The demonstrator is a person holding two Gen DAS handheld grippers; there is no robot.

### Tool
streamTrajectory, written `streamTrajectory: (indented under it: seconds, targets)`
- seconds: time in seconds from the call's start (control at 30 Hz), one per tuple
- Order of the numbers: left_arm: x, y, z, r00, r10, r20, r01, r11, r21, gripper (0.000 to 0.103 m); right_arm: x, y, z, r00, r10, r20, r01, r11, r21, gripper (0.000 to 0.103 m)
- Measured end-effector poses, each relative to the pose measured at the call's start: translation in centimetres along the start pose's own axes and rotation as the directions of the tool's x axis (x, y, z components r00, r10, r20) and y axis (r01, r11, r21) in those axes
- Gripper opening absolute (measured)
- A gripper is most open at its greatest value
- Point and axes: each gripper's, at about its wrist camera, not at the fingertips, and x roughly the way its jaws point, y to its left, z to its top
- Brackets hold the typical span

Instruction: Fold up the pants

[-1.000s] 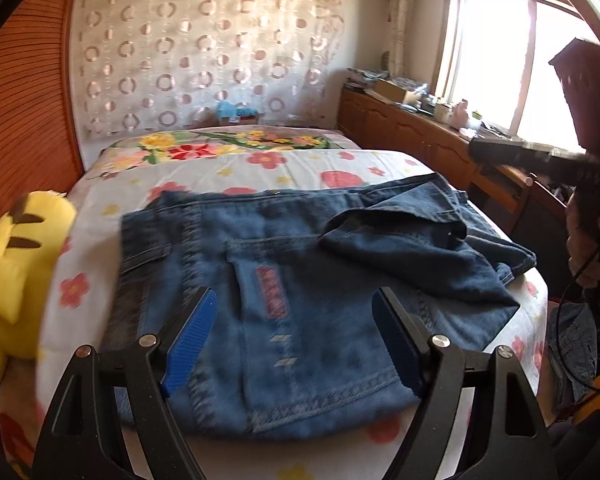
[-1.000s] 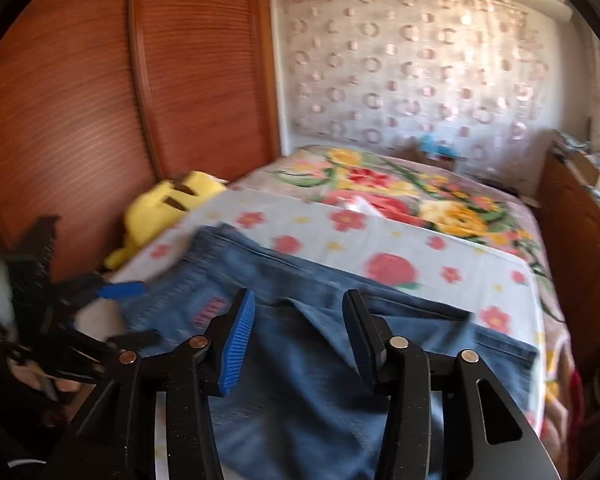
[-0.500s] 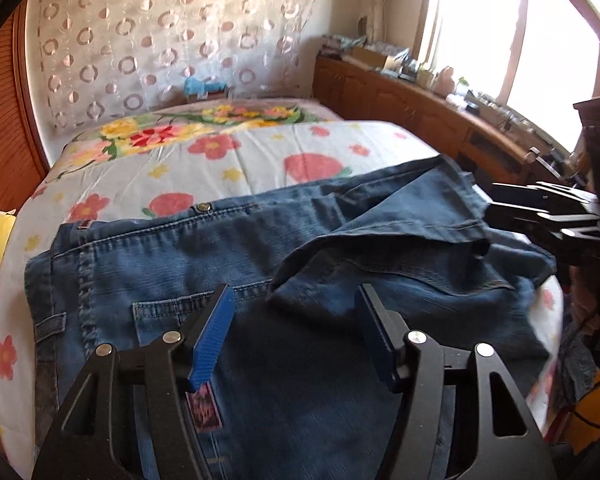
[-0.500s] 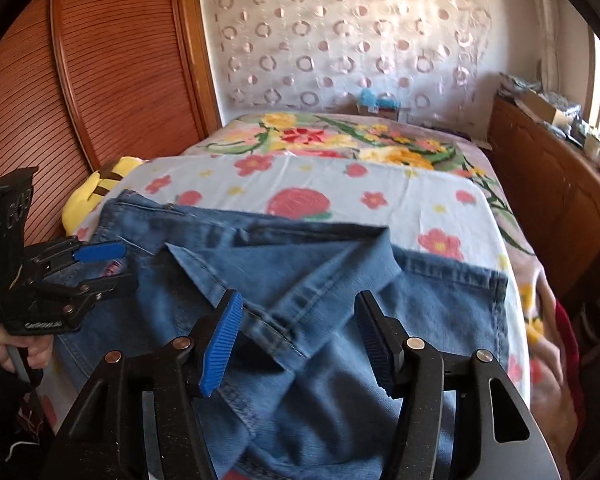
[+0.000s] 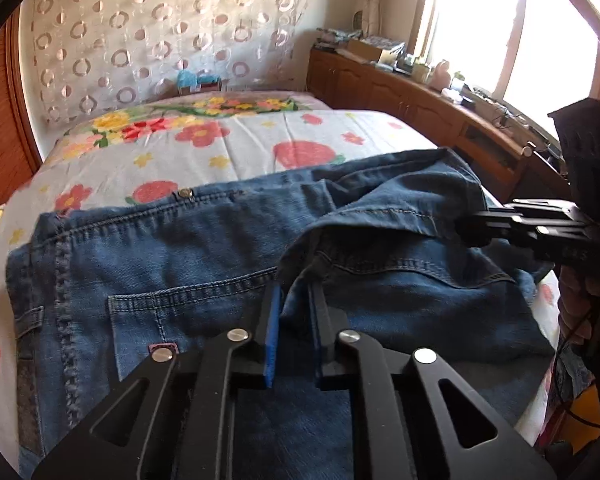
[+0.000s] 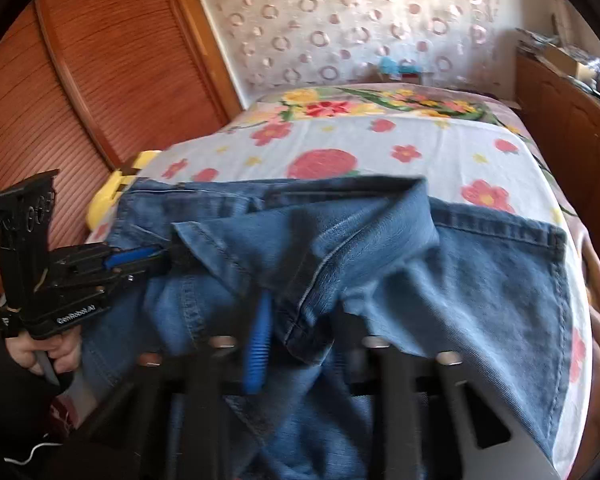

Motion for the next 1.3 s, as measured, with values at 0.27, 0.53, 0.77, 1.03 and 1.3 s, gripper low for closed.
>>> streamTrajectory:
  seconds: [0.27, 0.53, 0.77, 1.03, 1.3]
  targets:
    - [-8.1, 0.4, -0.7, 0.988, -0.012, 0.155, 0.014, 1.0, -0.009, 0.005, -4.7, 3.4, 3.9, 0.987, 0.022, 0.162, -0.007, 0.996, -0.094, 0.006]
    - [-16.4, 2.6, -1.8, 0.952, 0.05, 0.301, -0.036, 0.998, -0.052, 0.005, -5.5, 10.0, 9.4, 0.969, 0.101, 0.223, -0.039, 0.963, -0.266, 0.006]
    - [-20.3, 5.3, -3.6, 0.935, 0.114, 0.335, -0.083, 0.991, -0.107, 0.005, -1.9, 13.6, 13.5, 0.969, 0.192, 0.157, -0.131, 0.933, -0.337, 0.006]
    - [-18.9, 9.1, -7.8, 0.945, 0.232, 0.232, -0.189, 0.963, -0.193, 0.005, 4.4, 14.2, 17.0, 0.969, 0.238, 0.059, -0.2, 0.908, -0.368, 0.006]
    - [-14.5, 11.0, -11.1, 0.966, 0.238, 0.102, -0.206, 0.944, -0.258, 0.005, 6.0, 14.8, 18.6, 0.987, 0.152, 0.043, -0.124, 0.917, -0.378, 0.052]
